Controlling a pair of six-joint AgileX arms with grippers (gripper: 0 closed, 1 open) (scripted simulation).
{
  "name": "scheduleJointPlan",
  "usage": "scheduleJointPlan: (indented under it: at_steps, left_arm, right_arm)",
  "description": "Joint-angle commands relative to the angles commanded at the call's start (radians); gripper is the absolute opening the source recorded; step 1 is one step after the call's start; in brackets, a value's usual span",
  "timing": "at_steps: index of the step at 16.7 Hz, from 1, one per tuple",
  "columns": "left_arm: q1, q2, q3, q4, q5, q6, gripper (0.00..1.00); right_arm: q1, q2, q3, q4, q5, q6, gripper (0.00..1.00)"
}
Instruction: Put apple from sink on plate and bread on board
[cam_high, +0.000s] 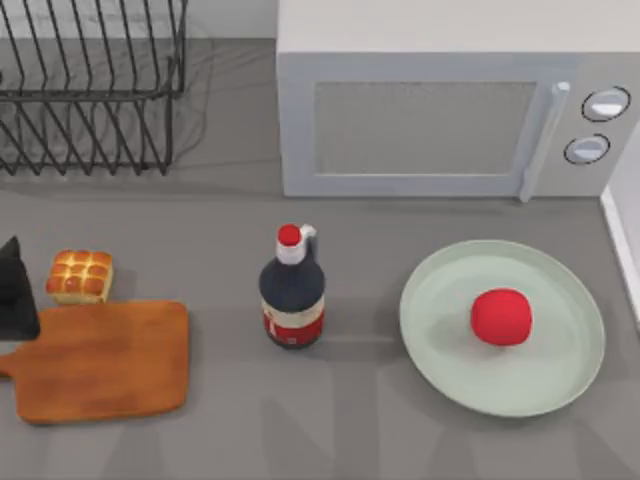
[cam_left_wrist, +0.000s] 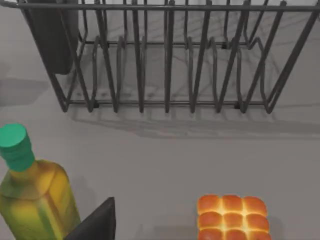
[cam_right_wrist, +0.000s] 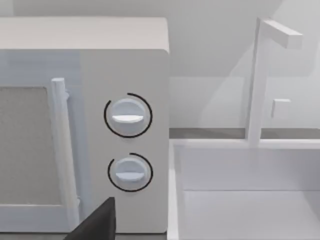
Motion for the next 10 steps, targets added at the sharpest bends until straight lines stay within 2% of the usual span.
scheduleJointPlan:
  at_steps: [10]
  left_arm:
    - [-0.050,0.905,0.659,-0.480,0.001,-0.014,1.00]
  right_arm:
    - [0.000,0.000,0.000,0.000,0.000,0.000,1.00]
